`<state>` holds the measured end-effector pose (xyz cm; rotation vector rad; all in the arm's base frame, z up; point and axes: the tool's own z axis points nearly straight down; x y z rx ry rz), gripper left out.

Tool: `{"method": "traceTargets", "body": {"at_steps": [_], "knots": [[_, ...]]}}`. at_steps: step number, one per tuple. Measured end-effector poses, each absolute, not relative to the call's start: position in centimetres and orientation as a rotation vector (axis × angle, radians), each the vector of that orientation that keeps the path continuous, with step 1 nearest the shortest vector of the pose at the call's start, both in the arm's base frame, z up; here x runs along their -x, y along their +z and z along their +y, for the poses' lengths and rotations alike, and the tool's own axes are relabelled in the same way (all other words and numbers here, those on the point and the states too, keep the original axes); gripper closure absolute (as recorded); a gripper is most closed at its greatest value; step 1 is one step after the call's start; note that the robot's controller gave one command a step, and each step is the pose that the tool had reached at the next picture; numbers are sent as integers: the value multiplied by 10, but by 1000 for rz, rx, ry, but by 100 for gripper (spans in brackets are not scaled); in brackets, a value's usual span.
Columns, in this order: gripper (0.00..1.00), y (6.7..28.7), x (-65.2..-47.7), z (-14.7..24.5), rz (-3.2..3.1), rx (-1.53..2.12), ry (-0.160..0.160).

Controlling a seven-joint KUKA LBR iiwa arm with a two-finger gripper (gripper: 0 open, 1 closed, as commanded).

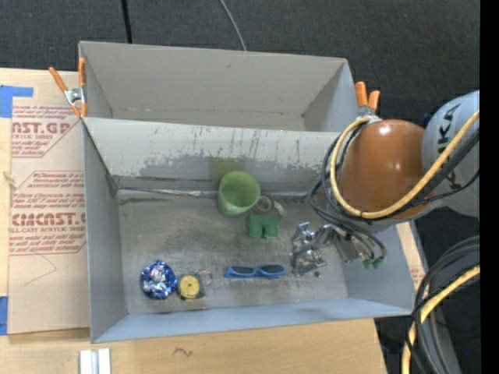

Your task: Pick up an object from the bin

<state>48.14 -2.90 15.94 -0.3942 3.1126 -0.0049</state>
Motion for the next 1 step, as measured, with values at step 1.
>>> {"method": "traceTargets", "body": {"at_steps": [1], "knots": [[0,157,-481,-25,3115,401,1]]}}
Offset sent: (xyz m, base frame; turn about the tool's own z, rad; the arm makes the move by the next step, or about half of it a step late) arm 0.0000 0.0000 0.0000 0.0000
